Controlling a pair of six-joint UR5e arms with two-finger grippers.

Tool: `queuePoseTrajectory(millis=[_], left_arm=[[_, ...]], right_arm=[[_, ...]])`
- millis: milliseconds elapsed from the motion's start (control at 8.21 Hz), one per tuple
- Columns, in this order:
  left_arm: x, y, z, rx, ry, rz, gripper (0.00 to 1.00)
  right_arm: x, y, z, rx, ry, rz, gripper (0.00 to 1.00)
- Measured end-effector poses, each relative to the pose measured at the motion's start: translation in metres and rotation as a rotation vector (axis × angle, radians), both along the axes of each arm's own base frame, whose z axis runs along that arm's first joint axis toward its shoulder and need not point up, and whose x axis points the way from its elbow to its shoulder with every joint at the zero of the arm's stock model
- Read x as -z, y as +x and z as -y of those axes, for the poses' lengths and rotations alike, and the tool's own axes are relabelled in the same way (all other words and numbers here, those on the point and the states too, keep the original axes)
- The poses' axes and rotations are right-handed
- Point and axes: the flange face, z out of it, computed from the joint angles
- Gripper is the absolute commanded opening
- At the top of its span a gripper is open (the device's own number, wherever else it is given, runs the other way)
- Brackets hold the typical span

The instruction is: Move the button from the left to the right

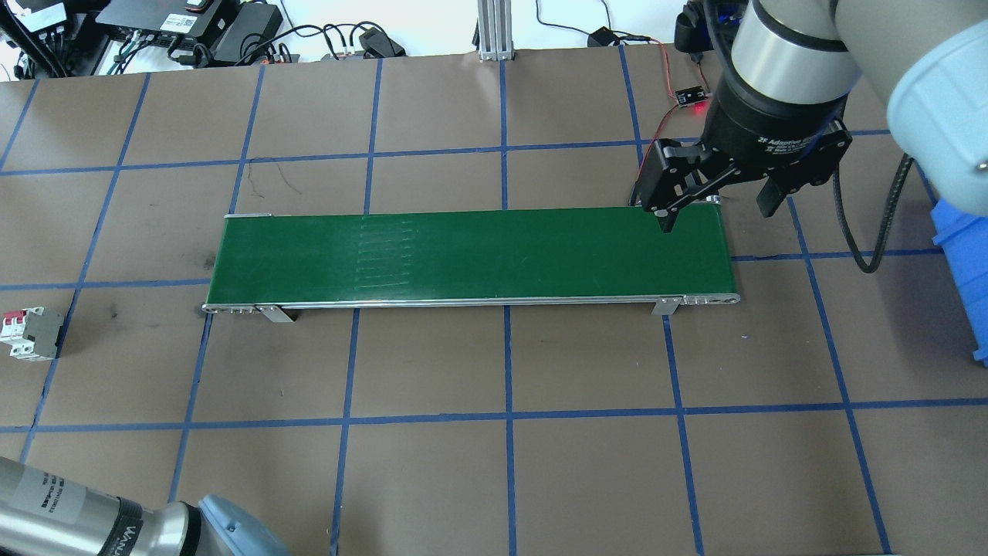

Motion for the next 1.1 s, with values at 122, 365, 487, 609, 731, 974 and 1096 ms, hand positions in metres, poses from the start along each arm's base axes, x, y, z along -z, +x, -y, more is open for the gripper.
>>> queuePoseTrajectory(millis=[122, 365, 487, 609, 731, 974, 1096], left_arm=[[-0.020, -0.004, 0.001, -0.004, -0.015, 0.017, 0.25], [-0.086, -0.028, -0.002, -0.085, -0.038, 0.025, 0.25], [-0.125, -0.051, -0.002, -0.172, -0.059, 0.020, 0.25], [-0.167, -0.081, 0.004, -0.255, -0.094, 0.038, 0.24], [-0.204, -0.120, 0.012, -0.341, -0.132, 0.058, 0.24], [-0.245, -0.216, 0.020, -0.591, -0.170, 0.054, 0.24], [-0.247, -0.268, 0.015, -0.714, -0.160, 0.033, 0.24]], right_arm=[[0.000, 0.000, 0.000, 0.000, 0.000, 0.000, 1.00], [0.000, 0.000, 0.000, 0.000, 0.000, 0.001, 1.00], [0.000, 0.000, 0.000, 0.000, 0.000, 0.001, 1.00], [0.000, 0.000, 0.000, 0.000, 0.000, 0.000, 1.00], [0.000, 0.000, 0.000, 0.000, 0.000, 0.000, 1.00], [0.000, 0.000, 0.000, 0.000, 0.000, 0.000, 1.00], [0.000, 0.000, 0.000, 0.000, 0.000, 0.000, 1.00]])
